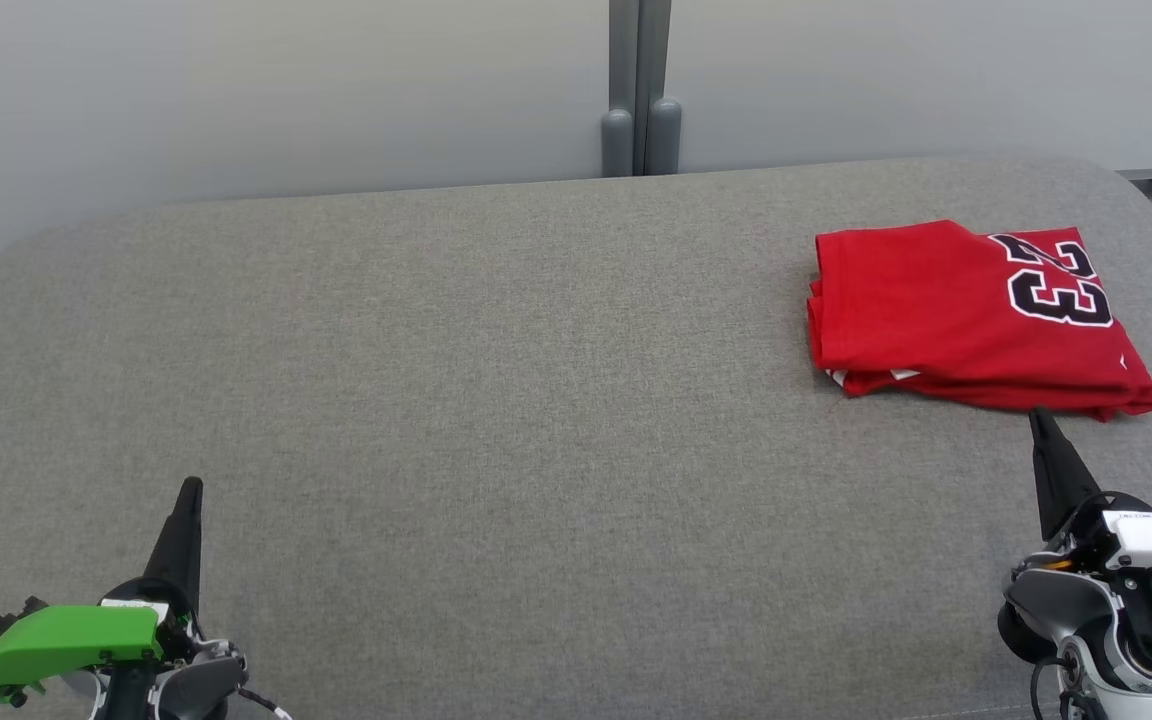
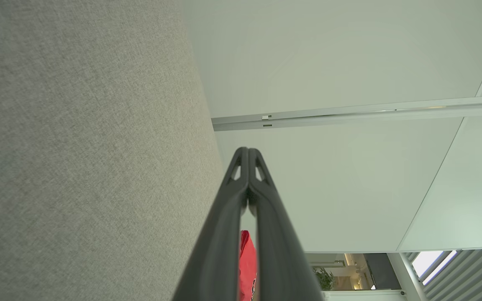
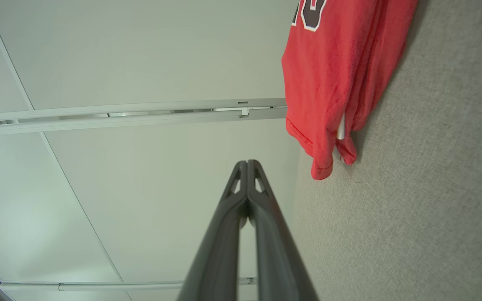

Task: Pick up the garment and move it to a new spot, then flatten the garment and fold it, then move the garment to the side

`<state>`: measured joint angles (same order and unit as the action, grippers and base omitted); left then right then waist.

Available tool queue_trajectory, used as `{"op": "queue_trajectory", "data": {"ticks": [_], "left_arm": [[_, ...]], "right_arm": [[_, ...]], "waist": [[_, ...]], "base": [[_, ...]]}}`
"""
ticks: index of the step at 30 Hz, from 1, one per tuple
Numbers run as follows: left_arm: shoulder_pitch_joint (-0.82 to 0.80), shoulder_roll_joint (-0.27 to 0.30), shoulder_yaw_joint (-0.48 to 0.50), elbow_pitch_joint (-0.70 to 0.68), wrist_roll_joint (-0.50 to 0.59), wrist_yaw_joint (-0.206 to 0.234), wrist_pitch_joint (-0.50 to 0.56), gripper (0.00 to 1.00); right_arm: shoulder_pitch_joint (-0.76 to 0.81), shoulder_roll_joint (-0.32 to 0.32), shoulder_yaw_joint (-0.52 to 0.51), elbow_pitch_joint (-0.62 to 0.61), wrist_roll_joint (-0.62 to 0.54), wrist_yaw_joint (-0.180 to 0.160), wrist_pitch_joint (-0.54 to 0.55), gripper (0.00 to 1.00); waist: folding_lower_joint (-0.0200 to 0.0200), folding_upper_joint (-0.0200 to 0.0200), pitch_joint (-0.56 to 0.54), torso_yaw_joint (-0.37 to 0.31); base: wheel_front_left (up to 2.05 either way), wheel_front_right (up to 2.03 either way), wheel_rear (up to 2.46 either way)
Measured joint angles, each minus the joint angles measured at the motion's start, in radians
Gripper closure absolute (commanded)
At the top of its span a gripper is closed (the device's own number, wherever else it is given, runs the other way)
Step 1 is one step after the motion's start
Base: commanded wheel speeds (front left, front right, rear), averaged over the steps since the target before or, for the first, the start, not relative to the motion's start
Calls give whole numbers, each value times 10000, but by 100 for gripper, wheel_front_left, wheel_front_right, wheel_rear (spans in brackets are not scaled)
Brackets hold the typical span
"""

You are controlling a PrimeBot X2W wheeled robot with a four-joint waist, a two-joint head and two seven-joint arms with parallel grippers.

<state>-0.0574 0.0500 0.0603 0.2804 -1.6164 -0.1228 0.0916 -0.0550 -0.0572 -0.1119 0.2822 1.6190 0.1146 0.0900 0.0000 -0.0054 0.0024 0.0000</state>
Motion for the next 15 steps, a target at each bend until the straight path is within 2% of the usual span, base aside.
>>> {"op": "queue_trajectory", "data": {"ticks": [15], "left_arm": [[-1, 0, 2, 4, 0, 0, 0, 100]], "right_arm": [[-1, 2, -4, 6, 0, 0, 2, 100]], "waist": [[0, 0, 0, 0]], "base": [[0, 0, 0]]}}
